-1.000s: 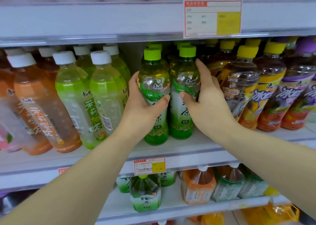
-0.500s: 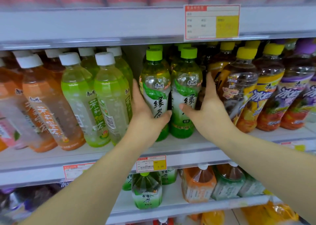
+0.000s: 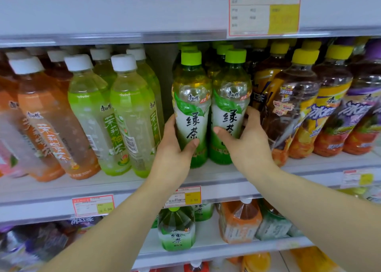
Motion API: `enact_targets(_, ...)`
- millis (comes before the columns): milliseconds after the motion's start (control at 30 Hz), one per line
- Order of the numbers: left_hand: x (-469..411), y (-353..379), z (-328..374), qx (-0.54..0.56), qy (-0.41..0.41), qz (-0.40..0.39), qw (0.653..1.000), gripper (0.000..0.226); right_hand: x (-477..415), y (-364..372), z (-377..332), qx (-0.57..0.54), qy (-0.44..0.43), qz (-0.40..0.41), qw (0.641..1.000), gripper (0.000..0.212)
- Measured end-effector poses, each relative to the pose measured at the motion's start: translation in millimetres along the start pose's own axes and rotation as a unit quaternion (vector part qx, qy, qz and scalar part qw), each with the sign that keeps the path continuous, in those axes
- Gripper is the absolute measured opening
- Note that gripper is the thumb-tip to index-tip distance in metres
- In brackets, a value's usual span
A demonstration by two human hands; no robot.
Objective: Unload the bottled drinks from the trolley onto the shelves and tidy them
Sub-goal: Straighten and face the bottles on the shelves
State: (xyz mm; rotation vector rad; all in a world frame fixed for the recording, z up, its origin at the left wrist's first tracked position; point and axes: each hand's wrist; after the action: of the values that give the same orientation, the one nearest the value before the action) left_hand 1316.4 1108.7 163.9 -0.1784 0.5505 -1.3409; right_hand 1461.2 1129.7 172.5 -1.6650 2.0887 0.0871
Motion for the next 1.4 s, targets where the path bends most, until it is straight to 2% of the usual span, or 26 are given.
enact_targets(267,-0.1,4.0,2.2,-0.003,0.006,-0.009,1.0,0.066,2.7,-5.8,1.7,0.014,-0.036,-0.033,0.999,0.064)
enact_targets(467,-1.5,8.3,1.0,-0.01,0.02,-0.007,1.0,0.069,0.3,-6.0,5.9,0.02,-0.036,-0.051,0.998,0.073)
enact_targets(600,10.6,10.7,-5.1,-0.025,0.065,0.041,0.997,0.078,14.6,-5.6,8.1,0.048,-0.025,-0.037,0.998,0.079)
enact_targets(667,30.7,9.1,-5.0,-0.065,0.108,0.067,0.99,0.071,37.9,-8.9,8.1,0.082,-0.05,-0.032,0.995,0.073)
enact_targets(767,68.4,4.3,-19.0,-0.131,0.19,0.086,0.969,0.057,82.6,-15.0,21.3,0.1,-0.129,-0.043,0.986,0.051)
enact_targets(833,94.0,1.6,-43.2,-0.162,0.203,0.091,0.961,0.044,112.4,-16.0,41.7,0.104,-0.135,-0.061,0.983,0.039)
enact_targets(933,123.2,-0.8,-85.4,-0.161,0.147,0.082,0.973,0.043,148.3,-8.6,75.1,0.104,-0.083,-0.112,0.985,0.03)
enact_targets(1000,135.6,-2.0,-113.7,-0.171,0.097,0.064,0.978,0.047,161.6,1.9,95.4,0.115,-0.024,-0.155,0.981,0.032)
enact_targets(1167,135.7,2.7,-173.3,-0.172,-0.058,-0.021,0.983,0.057,157.3,41.1,133.3,0.09,0.143,-0.263,0.95,0.064)
enact_targets(1267,123.9,9.5,-196.5,-0.159,-0.082,-0.071,0.981,0.065,144.8,67.7,147.7,0.09,0.138,-0.28,0.946,0.08)
enact_targets(1400,115.6,18.0,-226.3,-0.096,-0.087,-0.116,0.985,0.073,140.3,91.4,161.6,0.082,0.127,-0.249,0.957,0.084)
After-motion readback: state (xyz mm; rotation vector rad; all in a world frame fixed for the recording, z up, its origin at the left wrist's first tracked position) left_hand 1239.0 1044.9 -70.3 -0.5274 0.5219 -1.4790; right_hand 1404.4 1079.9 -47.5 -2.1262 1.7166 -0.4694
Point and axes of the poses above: each hand's wrist, its own x-axis away from the middle knuckle, its own y-axis out of the palm, z = x × y, and after that the axes turned 7 degrees about -x, right-handed
